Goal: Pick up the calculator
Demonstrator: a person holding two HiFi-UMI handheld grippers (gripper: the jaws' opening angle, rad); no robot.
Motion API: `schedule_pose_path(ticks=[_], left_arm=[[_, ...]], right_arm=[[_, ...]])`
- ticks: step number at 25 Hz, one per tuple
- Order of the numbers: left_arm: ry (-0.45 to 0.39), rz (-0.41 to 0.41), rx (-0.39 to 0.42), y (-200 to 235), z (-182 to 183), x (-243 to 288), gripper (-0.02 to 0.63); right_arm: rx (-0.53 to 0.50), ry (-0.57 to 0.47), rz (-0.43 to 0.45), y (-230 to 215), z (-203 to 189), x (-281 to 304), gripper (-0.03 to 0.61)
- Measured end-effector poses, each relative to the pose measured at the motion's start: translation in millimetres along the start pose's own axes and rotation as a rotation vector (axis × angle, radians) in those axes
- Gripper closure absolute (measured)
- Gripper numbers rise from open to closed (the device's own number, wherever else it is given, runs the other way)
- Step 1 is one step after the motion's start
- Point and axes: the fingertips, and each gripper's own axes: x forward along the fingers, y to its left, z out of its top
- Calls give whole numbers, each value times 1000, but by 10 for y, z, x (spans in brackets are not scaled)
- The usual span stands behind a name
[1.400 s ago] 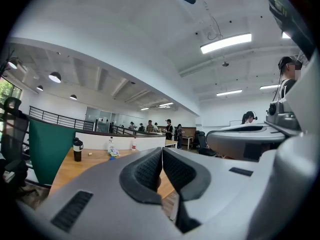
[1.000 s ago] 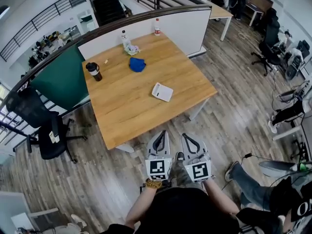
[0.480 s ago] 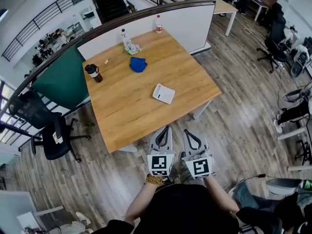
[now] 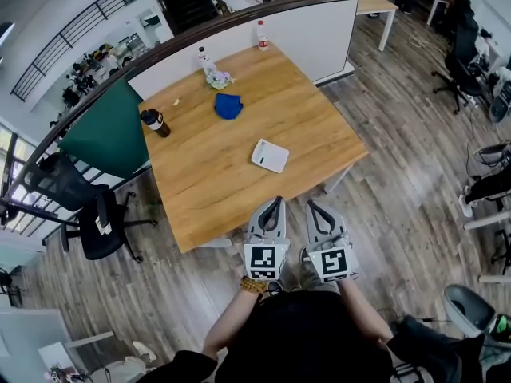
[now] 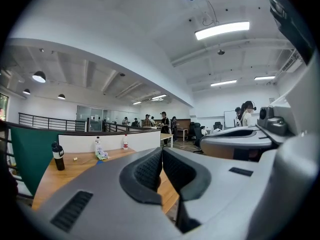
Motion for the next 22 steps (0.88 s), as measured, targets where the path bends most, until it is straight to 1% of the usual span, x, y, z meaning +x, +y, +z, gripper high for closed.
schedule_pose_path(ticks=[9, 14, 18, 22], left_arm=[[18, 37, 19, -66, -28, 411, 589], [35, 76, 20, -102, -76, 612, 589], [29, 124, 24, -97, -75, 749, 589], [35, 158, 11, -133, -122, 851, 589]], right_arm=[[20, -4, 58, -369, -122, 249, 572], [25, 4, 103, -584, -215, 372, 572], [25, 8, 141, -751, -279, 499, 572], [28, 9, 169, -872, -354, 585, 572]])
